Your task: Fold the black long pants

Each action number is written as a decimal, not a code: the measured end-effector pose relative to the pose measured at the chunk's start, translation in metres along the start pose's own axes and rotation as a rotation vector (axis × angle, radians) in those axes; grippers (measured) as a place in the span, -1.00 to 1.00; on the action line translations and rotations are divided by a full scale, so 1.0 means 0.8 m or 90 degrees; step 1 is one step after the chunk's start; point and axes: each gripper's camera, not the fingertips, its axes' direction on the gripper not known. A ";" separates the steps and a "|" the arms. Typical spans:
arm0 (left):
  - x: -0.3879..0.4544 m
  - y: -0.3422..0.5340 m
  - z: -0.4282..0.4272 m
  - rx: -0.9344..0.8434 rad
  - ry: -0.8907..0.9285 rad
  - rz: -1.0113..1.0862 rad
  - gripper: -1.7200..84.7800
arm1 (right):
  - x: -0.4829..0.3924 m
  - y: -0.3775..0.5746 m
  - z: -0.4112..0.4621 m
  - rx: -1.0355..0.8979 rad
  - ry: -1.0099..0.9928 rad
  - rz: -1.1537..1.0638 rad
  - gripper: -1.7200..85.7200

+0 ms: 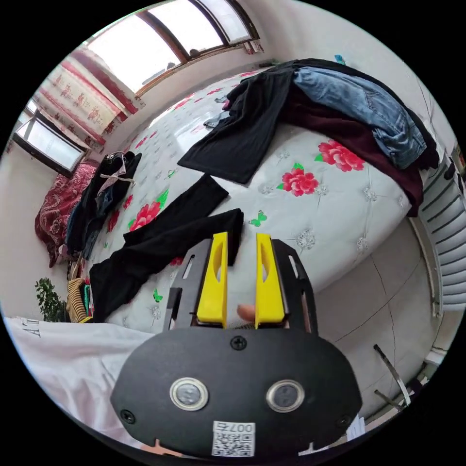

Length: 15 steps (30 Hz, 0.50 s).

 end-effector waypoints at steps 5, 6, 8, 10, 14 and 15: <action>0.019 -0.007 -0.010 -0.012 0.001 -0.015 -0.84 | -0.125 -0.048 0.082 -0.141 0.020 -0.311 -0.78; 0.029 -0.011 0.002 -0.046 -0.010 -0.009 -0.85 | -0.137 -0.047 0.097 -0.168 0.033 -0.342 -0.78; 0.045 -0.015 0.026 -0.092 -0.036 0.007 -0.87 | -0.168 -0.035 0.157 -0.279 0.097 -0.431 -0.80; 0.066 -0.021 0.034 -0.095 -0.067 0.039 -0.91 | -0.182 -0.033 0.157 -0.235 0.107 -0.476 -0.84; 0.083 -0.043 0.036 -0.133 -0.098 0.076 -0.95 | -0.204 -0.079 0.135 -0.196 0.186 -0.487 -0.94; 0.084 -0.047 0.036 -0.139 -0.097 0.081 -0.96 | -0.208 -0.088 0.119 -0.164 0.188 -0.487 -0.95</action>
